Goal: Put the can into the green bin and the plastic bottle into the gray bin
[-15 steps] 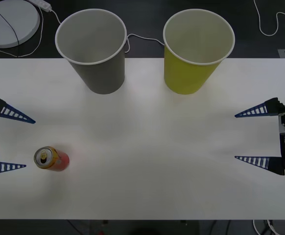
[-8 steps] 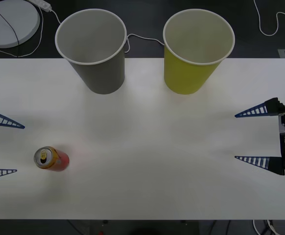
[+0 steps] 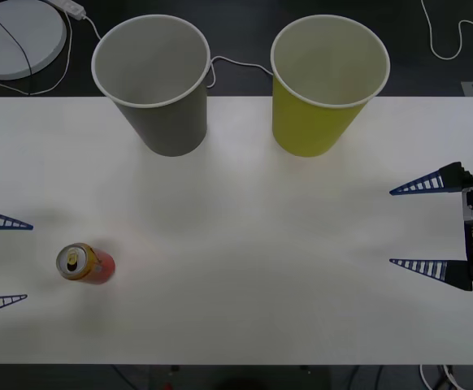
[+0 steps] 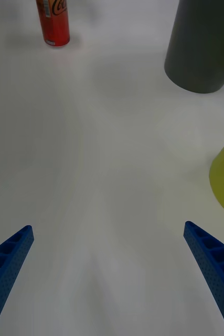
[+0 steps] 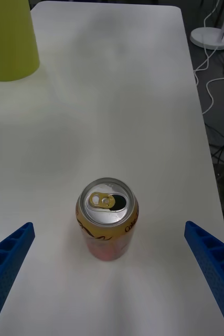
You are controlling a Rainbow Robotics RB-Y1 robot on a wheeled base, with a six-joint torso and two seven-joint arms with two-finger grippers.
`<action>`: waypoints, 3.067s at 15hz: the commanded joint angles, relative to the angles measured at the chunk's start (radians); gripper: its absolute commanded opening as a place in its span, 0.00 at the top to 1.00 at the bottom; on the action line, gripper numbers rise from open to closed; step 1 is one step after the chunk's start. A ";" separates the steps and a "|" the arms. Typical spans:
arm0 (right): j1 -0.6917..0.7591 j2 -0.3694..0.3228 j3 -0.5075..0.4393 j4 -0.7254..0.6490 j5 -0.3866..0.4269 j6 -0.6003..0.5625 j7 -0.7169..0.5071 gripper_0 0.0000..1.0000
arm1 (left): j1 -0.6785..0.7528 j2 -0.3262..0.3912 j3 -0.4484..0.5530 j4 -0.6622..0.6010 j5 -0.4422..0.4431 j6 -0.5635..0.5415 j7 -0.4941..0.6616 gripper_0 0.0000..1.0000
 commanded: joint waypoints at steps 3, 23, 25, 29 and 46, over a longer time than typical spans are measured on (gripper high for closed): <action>0.000 0.000 0.000 0.000 0.000 0.000 0.000 0.00 | -0.029 0.000 -0.117 0.182 0.133 0.006 -0.157 0.00; 0.000 0.000 0.000 0.000 0.000 0.000 0.000 0.00 | -0.221 -0.143 -0.506 0.588 0.460 0.089 -0.468 0.00; 0.000 0.000 0.000 0.000 0.000 0.000 0.000 0.00 | -0.227 -0.169 -0.506 0.611 0.469 0.093 -0.479 0.00; 0.000 0.000 0.000 0.000 0.000 0.000 0.000 0.00 | -0.247 -0.215 -0.506 0.650 0.475 0.095 -0.499 0.00; 0.000 0.000 0.000 0.000 0.000 0.000 0.000 0.00 | -0.270 -0.285 -0.507 0.650 0.467 0.138 -0.514 1.00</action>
